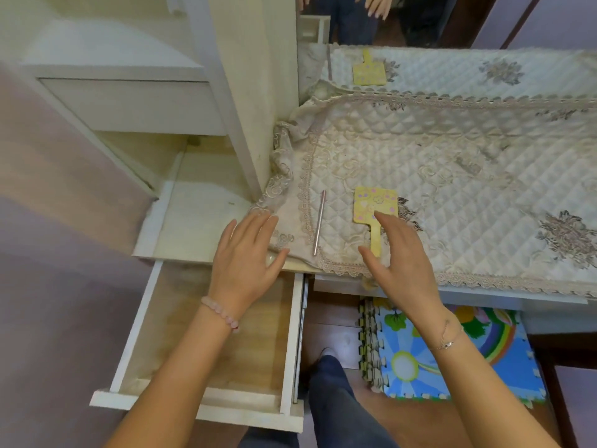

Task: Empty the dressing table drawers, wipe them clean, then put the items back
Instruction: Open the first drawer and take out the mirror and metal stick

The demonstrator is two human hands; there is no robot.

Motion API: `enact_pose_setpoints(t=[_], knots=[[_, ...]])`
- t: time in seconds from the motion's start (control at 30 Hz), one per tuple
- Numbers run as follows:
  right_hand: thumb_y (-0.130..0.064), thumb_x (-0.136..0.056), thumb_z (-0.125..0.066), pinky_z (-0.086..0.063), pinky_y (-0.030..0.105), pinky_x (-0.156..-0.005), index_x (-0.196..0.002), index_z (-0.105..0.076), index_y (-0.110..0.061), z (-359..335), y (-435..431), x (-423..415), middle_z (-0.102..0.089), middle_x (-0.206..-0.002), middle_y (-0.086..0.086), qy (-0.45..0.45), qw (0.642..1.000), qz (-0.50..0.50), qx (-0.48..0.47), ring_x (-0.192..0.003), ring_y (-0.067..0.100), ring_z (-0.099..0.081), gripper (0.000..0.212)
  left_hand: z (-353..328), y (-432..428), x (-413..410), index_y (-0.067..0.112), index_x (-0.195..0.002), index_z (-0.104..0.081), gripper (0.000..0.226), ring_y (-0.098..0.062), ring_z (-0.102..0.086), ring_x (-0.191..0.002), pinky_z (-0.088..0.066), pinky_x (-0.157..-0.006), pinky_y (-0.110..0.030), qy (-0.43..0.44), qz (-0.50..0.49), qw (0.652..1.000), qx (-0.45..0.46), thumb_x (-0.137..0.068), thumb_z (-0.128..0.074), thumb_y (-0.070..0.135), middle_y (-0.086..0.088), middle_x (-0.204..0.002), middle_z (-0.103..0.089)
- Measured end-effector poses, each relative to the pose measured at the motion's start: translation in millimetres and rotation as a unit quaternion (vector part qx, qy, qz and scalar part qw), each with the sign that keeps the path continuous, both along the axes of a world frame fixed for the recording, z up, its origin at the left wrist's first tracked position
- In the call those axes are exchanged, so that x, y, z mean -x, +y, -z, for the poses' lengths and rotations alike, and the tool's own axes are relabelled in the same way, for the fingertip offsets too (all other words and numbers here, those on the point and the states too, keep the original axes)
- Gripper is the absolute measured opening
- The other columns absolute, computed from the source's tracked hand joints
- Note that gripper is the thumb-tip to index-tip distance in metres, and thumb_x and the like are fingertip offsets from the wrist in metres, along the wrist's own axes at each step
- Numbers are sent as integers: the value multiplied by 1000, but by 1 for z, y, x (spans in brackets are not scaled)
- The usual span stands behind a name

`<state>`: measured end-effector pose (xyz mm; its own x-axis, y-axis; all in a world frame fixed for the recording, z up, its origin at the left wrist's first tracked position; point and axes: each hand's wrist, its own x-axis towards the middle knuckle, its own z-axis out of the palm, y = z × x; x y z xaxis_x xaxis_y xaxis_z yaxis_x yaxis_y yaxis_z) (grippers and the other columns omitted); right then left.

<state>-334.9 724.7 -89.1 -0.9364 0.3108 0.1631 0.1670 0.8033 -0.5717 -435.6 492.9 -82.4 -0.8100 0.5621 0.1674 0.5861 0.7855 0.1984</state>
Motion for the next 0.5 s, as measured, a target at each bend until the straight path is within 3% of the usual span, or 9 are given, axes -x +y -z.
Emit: enact_pose_setpoints(t=[0.23,0.5], knots=[[-35,-91,-54,-28,38,-112,-141,-36,-10,-12,-31,-15,-41,-143,7,-9,999,-1,-32,-134,22,-33,59,-14,-35,-20,11,-132,-51,56,-23,-45,-128,-30,-109,-45,29,-7,999,12,-90,-41,47,-6,-134,-53],[-51,-92,-42,-26,31,-110,-142,-34,-12,-19,-83,-51,-41,-143,5,-16,995,45,-82,-133,19,-35,64,-25,-70,-31,11,-131,-52,58,-25,-48,-125,-33,-107,-45,46,46,998,-1,-90,-38,49,-7,-132,-55]])
